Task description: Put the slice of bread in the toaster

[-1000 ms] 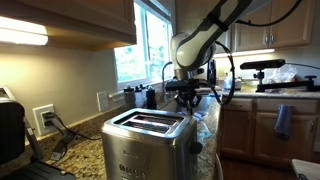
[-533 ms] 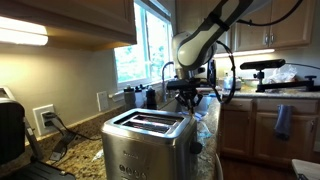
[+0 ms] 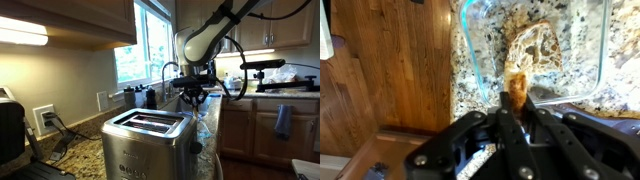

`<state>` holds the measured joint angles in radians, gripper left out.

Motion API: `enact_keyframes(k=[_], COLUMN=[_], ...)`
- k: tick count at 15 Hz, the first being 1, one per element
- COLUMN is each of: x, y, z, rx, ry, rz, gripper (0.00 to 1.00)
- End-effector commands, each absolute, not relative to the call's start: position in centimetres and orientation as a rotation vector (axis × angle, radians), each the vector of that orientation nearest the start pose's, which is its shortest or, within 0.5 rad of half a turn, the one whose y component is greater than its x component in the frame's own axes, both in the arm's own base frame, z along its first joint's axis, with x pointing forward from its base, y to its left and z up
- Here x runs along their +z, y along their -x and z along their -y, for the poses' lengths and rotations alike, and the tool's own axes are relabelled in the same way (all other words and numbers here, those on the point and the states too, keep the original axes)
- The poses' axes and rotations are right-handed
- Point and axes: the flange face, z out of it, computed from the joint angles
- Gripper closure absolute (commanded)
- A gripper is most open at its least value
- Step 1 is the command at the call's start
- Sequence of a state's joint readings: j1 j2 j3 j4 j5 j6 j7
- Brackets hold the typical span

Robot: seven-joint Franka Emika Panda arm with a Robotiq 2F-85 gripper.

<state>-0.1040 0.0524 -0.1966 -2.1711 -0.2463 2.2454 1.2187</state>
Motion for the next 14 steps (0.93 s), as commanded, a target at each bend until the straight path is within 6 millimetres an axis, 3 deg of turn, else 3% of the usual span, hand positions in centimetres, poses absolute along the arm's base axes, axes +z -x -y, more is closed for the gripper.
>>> enact_keyframes(k=[1,14], x=[38.69,38.76], y=[-49.16,-48.75], z=[16.82,17.7], rx=[-0.174,-0.144], ry=[2.653,2.752], rz=[-2.001,-1.911], gripper=[0.92,0.93])
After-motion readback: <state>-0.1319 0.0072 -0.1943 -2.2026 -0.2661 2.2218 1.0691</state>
